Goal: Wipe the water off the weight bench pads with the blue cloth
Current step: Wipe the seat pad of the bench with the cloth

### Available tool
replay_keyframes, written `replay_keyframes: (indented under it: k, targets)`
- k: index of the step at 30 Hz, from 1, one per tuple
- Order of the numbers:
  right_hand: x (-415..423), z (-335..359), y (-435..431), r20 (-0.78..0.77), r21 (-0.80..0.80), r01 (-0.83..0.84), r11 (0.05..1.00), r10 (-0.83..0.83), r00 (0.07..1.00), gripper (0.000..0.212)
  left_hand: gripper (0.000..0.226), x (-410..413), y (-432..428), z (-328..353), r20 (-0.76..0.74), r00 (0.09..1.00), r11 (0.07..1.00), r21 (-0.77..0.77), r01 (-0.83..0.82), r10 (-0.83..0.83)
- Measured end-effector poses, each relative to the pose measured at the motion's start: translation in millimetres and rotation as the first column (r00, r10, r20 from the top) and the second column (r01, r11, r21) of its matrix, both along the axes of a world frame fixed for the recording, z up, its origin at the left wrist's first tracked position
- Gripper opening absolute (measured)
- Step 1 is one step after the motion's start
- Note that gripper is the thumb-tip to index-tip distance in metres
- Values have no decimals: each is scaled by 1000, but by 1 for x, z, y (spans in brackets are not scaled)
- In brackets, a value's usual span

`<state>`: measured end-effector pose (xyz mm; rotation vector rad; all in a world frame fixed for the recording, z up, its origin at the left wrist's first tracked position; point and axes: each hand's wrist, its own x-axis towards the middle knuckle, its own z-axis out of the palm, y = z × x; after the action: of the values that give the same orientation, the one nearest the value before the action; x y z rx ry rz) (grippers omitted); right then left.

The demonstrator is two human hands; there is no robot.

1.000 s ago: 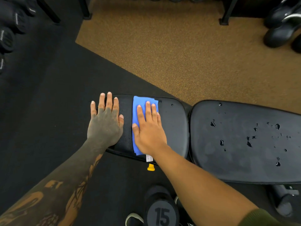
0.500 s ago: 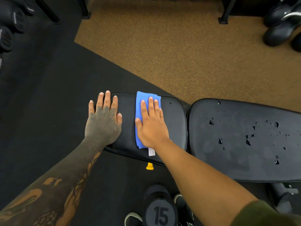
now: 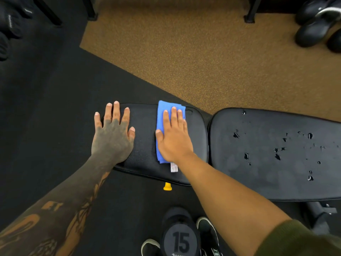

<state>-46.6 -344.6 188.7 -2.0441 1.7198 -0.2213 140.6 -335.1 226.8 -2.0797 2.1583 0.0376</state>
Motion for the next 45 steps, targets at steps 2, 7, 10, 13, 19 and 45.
replay_keyframes:
  k: [2, 7, 10, 13, 19, 45]
  targets:
    - [-7, -2, 14, 23, -25, -62, 998, 62, 998, 67, 63, 0, 0, 1, 1, 1000, 1000, -2, 4, -4]
    - [-36, -13, 22, 12, -17, -31, 999, 31, 999, 70, 62, 1, 0, 0, 18, 1000, 1000, 5, 9, -9]
    - [-41, -15, 5, -11, 15, 87, 996, -87, 996, 67, 60, 2, 0, 0, 17, 1000, 1000, 17, 9, -10]
    - [-31, -14, -12, -16, 52, 142, 989, -141, 990, 66, 59, 0, -1, 0, 14, 1000, 1000, 22, 13, -13]
    - [-33, -9, 9, 15, -8, -60, 998, 60, 998, 65, 58, -18, 2, -3, 27, 998, 998, 31, 52, -53]
    - [-48, -17, 8, -33, 36, 78, 996, -77, 996, 64, 61, -44, 13, -12, 26, 997, 998, 16, 66, -67]
